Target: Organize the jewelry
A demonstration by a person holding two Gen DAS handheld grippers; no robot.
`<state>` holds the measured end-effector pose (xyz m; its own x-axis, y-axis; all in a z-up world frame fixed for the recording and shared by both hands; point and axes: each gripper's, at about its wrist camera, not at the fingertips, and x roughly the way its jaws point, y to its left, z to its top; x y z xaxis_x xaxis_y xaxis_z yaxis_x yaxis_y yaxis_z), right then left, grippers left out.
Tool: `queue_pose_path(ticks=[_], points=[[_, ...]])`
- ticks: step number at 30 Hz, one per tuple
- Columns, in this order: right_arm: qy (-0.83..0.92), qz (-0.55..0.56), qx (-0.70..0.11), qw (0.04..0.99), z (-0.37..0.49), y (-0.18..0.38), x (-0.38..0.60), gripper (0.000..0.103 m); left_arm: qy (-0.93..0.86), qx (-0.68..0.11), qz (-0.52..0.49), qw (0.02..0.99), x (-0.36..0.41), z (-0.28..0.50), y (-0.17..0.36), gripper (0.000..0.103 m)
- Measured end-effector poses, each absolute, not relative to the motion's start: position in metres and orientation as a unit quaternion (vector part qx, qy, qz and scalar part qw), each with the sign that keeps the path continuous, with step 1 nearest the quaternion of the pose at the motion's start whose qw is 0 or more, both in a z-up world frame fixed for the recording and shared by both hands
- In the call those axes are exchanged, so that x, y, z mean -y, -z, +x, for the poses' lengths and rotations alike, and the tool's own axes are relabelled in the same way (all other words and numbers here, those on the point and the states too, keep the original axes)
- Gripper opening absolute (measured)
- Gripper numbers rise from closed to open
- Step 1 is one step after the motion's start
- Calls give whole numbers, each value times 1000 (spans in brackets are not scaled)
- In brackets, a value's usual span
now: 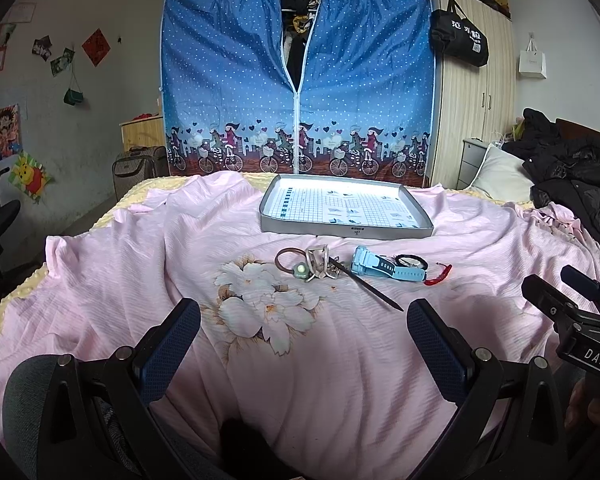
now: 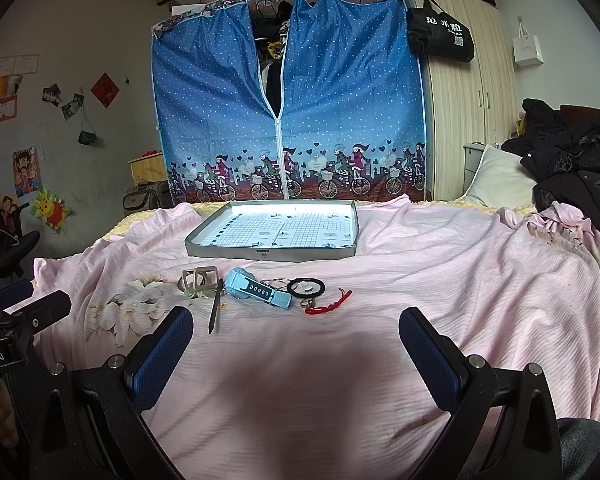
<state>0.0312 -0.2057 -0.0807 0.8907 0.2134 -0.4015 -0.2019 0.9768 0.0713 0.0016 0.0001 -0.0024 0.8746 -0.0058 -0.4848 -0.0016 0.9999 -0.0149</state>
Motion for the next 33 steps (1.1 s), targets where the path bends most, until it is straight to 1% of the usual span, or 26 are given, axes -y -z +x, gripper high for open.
queue_pose_path(ticks=[33], points=[[-107,15,-210,972,31,80,206,103,4,-253,-9,967,11,-1,6,101]])
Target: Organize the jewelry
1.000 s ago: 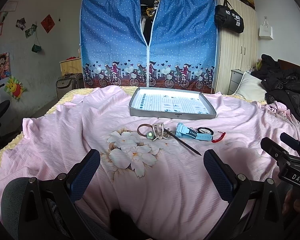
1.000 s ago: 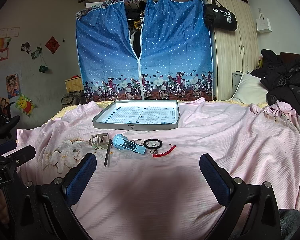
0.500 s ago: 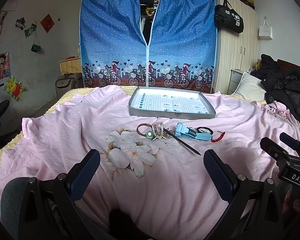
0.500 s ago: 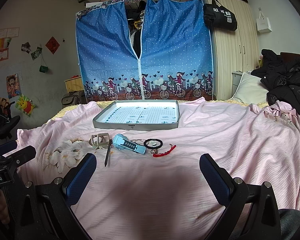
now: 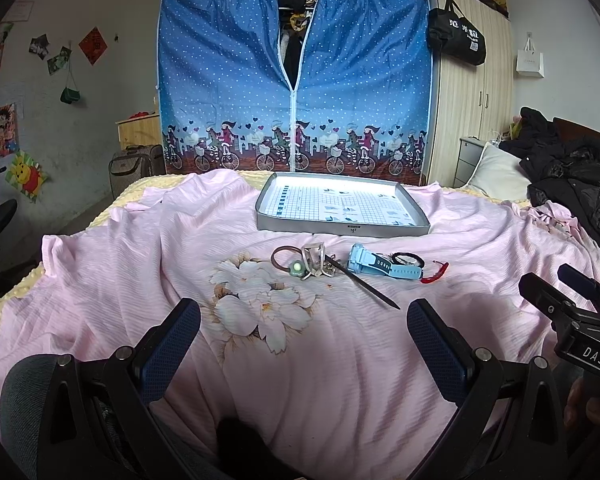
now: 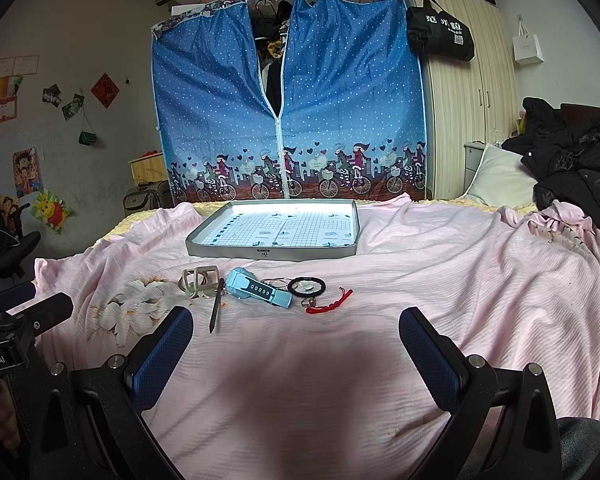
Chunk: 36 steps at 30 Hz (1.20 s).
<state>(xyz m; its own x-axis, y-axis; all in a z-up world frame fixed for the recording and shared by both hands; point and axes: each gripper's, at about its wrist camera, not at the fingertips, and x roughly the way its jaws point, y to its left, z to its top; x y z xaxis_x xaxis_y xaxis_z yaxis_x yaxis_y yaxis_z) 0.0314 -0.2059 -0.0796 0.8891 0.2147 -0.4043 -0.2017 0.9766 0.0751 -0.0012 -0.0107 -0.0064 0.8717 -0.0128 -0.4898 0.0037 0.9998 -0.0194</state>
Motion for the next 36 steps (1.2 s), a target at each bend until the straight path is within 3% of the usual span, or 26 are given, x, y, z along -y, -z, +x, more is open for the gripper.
queue_pose_path(ticks=[27,36], points=[[-107,20,-210,972,32,80,210,103,6,-265,-18,964,4,1,10,101],[-114,37,-248,961,43,88,205,103,11,-311,-45,949,-6,15,17,101]])
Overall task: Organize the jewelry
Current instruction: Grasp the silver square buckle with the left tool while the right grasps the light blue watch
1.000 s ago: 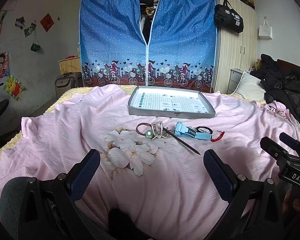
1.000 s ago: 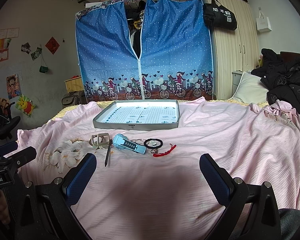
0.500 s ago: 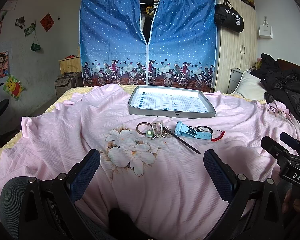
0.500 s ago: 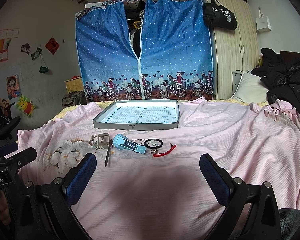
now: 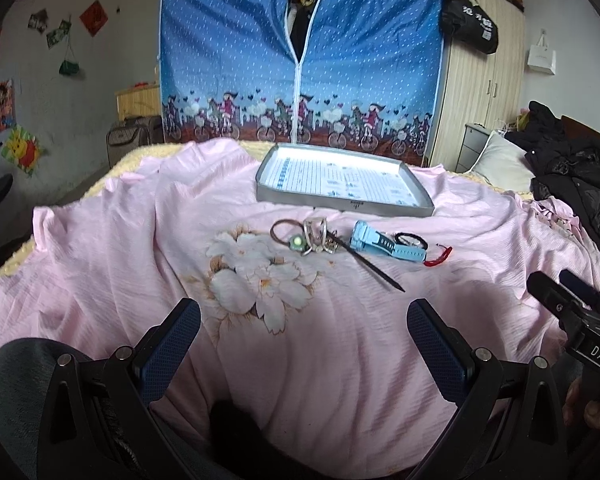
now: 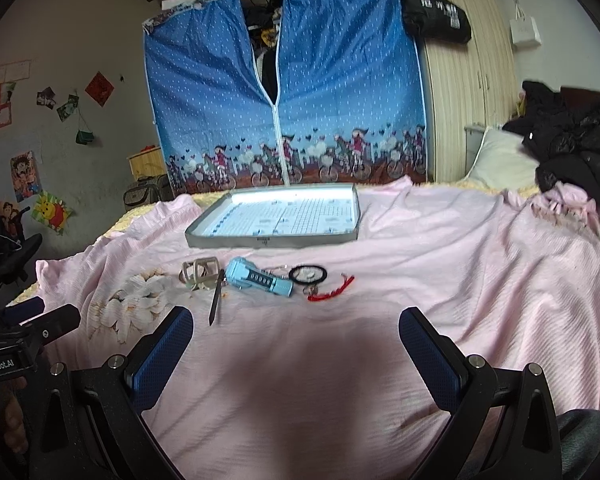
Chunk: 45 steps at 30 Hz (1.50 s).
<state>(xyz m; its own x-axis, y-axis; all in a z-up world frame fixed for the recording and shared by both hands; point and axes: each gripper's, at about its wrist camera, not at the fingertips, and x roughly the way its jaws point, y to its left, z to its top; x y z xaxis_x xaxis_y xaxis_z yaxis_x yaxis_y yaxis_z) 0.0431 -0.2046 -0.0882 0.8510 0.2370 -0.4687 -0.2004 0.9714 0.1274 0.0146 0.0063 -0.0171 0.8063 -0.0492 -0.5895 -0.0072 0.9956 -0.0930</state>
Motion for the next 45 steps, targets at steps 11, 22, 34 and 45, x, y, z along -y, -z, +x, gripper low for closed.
queue_pose_path(ticks=[11,22,34,45], points=[[-155,75,-328,929,81,79,232,103,52,-414,-59,907,-20,70,17,101],[-203,-22,-387,899,170,93,193,103,58,-455,-17,888,-28,164,19,93],[-298,-99,-410,856,250,133,149,68,139,-503,-47,852,-40,234,62,54],[-318,-170,-404,841,254,160,119,48,140,-501,-1,854,-20,242,73,32]])
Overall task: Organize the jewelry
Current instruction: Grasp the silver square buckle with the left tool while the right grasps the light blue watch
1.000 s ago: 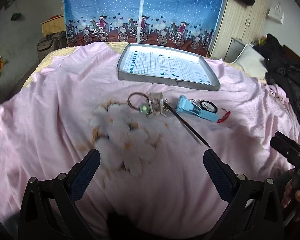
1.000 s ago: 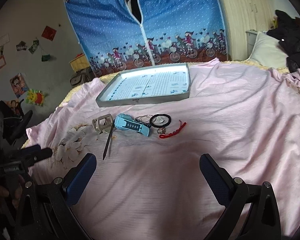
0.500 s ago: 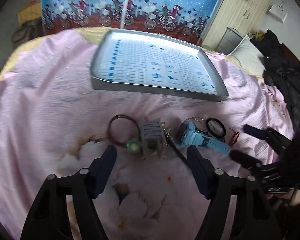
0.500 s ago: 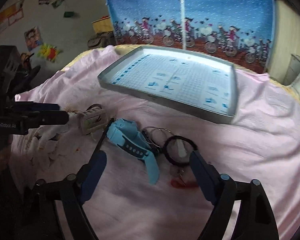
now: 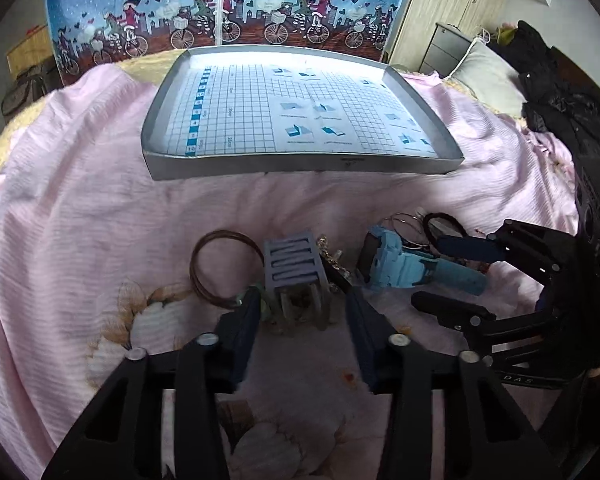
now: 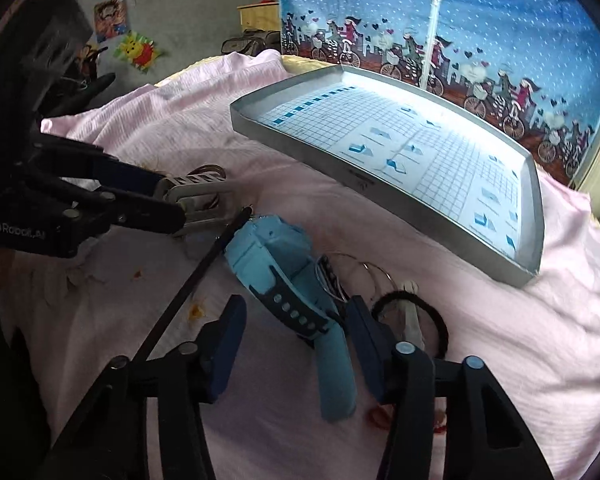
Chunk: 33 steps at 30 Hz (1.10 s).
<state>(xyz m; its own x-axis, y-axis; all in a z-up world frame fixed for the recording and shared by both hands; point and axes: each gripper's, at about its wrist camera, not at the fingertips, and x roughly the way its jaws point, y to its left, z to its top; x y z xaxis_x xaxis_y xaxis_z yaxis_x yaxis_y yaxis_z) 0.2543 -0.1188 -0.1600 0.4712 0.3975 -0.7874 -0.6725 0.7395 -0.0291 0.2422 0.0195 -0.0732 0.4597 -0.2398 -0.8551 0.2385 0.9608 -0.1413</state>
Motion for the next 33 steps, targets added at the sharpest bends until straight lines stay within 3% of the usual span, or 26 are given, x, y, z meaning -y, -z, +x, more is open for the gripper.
queue_pose_path(ticks=[14,21,33], points=[[-309,-210,-378,847,249,166,106,37,132,-496,-26,858,-21,249,79,26],[-317,-190,-372,851,248,163,111,19,132,-487,-54,861,-28,246,72,26],[-334,-153,-345,864,240,143,116,19,152,-458,-80,872,-31,240,58,25]])
